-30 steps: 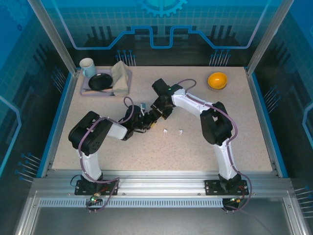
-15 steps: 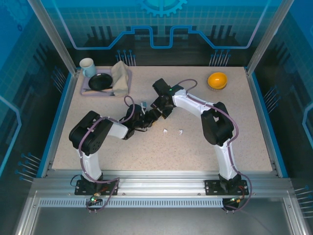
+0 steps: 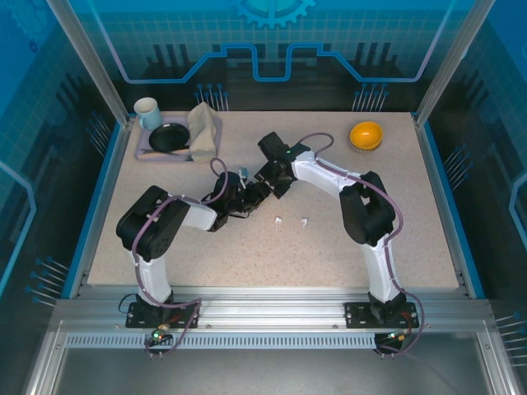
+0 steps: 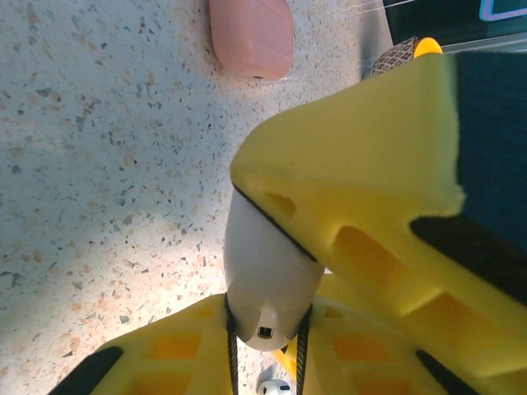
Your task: Insert the wireless bluetooth earbuds into the charging case
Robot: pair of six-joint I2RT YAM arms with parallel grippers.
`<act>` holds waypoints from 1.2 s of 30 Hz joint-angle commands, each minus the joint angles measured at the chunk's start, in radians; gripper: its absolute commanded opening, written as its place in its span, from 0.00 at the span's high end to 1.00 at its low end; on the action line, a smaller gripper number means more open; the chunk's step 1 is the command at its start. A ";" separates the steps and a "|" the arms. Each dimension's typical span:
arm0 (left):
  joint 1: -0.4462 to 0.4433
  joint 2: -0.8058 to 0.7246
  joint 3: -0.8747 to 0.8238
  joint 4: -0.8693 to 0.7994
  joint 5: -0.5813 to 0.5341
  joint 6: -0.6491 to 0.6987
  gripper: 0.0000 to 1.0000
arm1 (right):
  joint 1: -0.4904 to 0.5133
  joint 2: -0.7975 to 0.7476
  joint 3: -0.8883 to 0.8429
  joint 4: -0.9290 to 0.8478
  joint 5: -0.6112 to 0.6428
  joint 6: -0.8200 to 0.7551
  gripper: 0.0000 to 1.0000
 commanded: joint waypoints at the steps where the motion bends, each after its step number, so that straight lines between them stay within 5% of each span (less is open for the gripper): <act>1: 0.032 -0.001 0.046 0.025 -0.081 0.006 0.83 | 0.011 -0.041 -0.024 -0.119 -0.049 -0.010 0.55; 12: 0.035 -0.009 0.049 0.004 -0.065 0.021 0.93 | 0.002 -0.048 -0.013 -0.126 -0.043 -0.014 0.55; 17: 0.034 -0.022 0.050 -0.026 -0.088 0.030 0.54 | 0.002 -0.047 -0.011 -0.127 -0.043 -0.014 0.55; 20: 0.034 -0.023 0.051 -0.026 -0.100 0.033 0.47 | 0.002 -0.050 -0.015 -0.128 -0.041 -0.012 0.55; 36: 0.038 -0.076 0.027 0.043 -0.241 0.061 0.55 | 0.008 -0.077 -0.095 -0.092 -0.078 0.045 0.56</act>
